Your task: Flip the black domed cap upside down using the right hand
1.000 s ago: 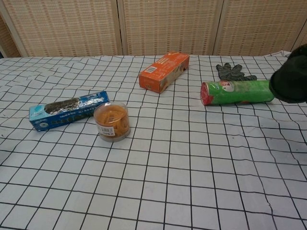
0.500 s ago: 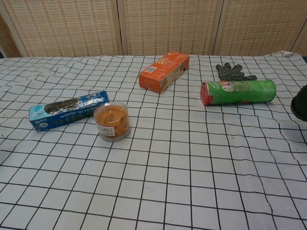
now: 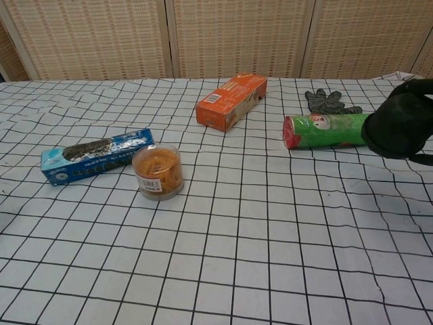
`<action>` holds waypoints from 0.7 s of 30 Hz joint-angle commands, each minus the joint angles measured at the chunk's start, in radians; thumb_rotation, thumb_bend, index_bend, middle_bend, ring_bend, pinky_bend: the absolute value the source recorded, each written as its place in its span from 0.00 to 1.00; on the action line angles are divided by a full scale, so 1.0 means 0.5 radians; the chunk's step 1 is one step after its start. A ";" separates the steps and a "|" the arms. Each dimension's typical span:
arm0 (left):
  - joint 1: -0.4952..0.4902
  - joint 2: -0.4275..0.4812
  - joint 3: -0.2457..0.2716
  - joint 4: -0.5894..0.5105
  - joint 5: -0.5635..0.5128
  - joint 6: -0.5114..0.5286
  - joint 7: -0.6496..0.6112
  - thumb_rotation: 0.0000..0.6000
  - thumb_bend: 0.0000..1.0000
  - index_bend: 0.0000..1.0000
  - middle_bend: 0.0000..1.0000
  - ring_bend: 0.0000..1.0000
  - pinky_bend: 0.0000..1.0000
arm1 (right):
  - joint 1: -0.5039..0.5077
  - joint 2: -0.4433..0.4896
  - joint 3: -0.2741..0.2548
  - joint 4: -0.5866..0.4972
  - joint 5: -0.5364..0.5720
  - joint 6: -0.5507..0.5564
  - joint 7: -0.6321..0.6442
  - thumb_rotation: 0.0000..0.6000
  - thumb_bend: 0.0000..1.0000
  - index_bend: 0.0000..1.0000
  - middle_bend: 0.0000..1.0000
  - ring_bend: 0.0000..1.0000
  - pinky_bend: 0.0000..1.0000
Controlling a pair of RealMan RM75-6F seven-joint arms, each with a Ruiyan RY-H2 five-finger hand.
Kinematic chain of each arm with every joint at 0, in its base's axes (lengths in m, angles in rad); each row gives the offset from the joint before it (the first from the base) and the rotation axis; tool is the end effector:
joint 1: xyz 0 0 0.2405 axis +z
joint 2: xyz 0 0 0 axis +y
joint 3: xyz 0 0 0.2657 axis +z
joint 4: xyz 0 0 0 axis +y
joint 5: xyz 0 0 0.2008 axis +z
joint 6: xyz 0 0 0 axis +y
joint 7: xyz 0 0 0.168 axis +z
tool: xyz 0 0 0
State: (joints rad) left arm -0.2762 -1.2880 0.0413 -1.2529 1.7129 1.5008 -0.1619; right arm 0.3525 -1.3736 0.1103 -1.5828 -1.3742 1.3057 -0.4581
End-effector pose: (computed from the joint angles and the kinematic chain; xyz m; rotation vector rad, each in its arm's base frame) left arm -0.3012 0.2487 0.1195 -1.7308 -0.7240 -1.0572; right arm -0.2487 -0.2886 0.0764 1.6135 -0.6963 0.8068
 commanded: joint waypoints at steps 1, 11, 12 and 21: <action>-0.002 -0.001 0.000 -0.003 -0.002 -0.005 0.007 1.00 0.59 0.34 0.53 0.56 0.52 | -0.032 -0.042 -0.056 0.194 0.199 -0.133 0.064 1.00 0.22 0.75 0.70 0.61 0.79; -0.001 0.002 0.000 -0.007 -0.005 -0.007 0.010 1.00 0.59 0.34 0.53 0.56 0.52 | -0.028 -0.163 -0.099 0.566 0.025 -0.190 0.554 1.00 0.22 0.69 0.70 0.56 0.75; -0.001 0.002 0.000 -0.006 -0.004 -0.007 0.010 1.00 0.59 0.34 0.53 0.56 0.52 | -0.027 -0.175 -0.098 0.591 0.017 -0.190 0.576 1.00 0.22 0.69 0.70 0.56 0.75; -0.002 0.005 0.000 -0.006 -0.008 -0.012 0.000 1.00 0.59 0.34 0.53 0.56 0.52 | -0.002 -0.255 -0.102 0.745 0.008 -0.284 0.700 1.00 0.22 0.62 0.68 0.51 0.72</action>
State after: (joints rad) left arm -0.2775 -1.2858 0.0415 -1.2561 1.7090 1.4949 -0.1619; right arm 0.3486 -1.4940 0.0605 -1.2208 -1.3689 1.1727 -0.1183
